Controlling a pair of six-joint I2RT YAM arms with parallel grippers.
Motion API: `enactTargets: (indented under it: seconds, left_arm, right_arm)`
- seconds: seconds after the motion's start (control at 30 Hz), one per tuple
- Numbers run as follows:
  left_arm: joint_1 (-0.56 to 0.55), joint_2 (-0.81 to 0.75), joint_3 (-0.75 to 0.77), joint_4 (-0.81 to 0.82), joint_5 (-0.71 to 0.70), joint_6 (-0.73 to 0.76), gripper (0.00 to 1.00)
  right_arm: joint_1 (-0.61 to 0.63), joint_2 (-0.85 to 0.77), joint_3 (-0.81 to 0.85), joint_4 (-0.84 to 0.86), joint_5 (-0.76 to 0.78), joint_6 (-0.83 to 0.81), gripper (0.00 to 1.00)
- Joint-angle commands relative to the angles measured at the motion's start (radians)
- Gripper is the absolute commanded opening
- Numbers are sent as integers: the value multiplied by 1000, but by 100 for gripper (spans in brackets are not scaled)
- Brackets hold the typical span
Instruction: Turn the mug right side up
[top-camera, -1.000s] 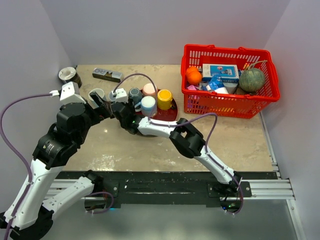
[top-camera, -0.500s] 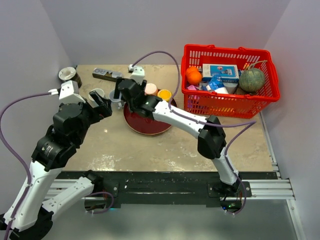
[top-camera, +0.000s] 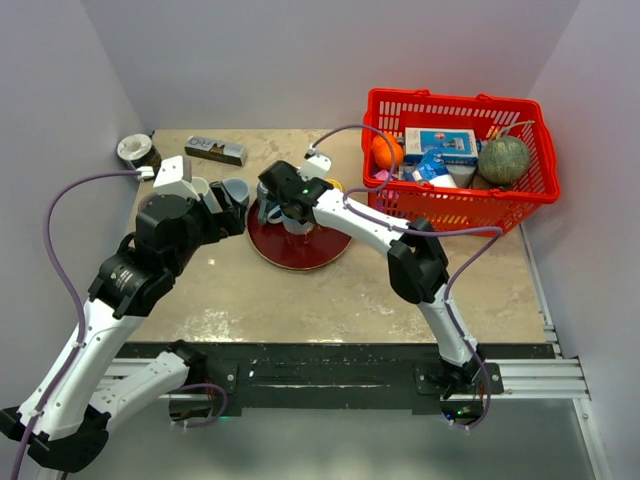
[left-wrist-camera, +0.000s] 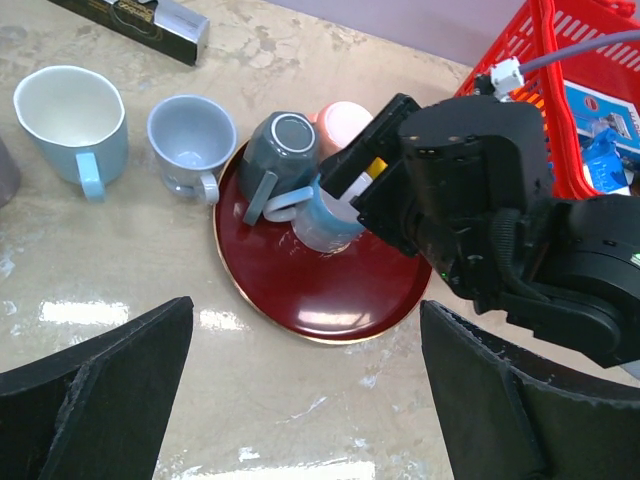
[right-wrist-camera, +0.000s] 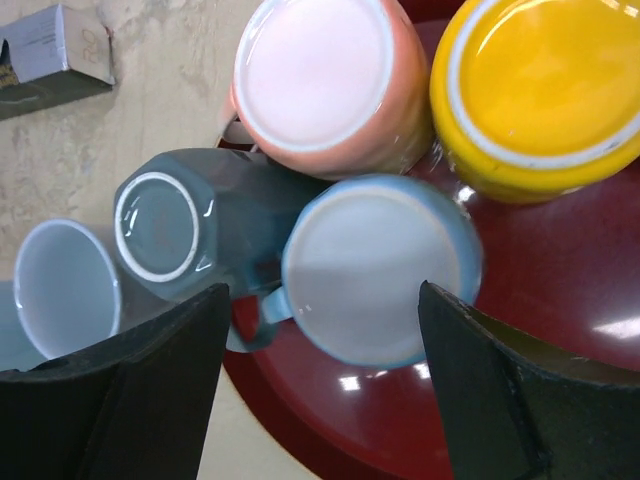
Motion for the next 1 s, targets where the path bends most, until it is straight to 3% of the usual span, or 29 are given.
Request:
enactTargets:
  seconds: [0.0,0.43,0.57,0.97]
  left_arm:
    - [1,-9,-5,46,30,38,99]
    - [1,-18,-22,49,13,46,99]
    - [1,-18,-17,43,12,47,99]
    - [1,-20,-20,43,1,40,99]
  right_arm:
    - [19,23,113,-119,54,211,79]
    - [24,89,134,-187,42,439,75]
    - [27,92,177,-274,48,539,75]
    - [36,-39,47,-184,48,541,72]
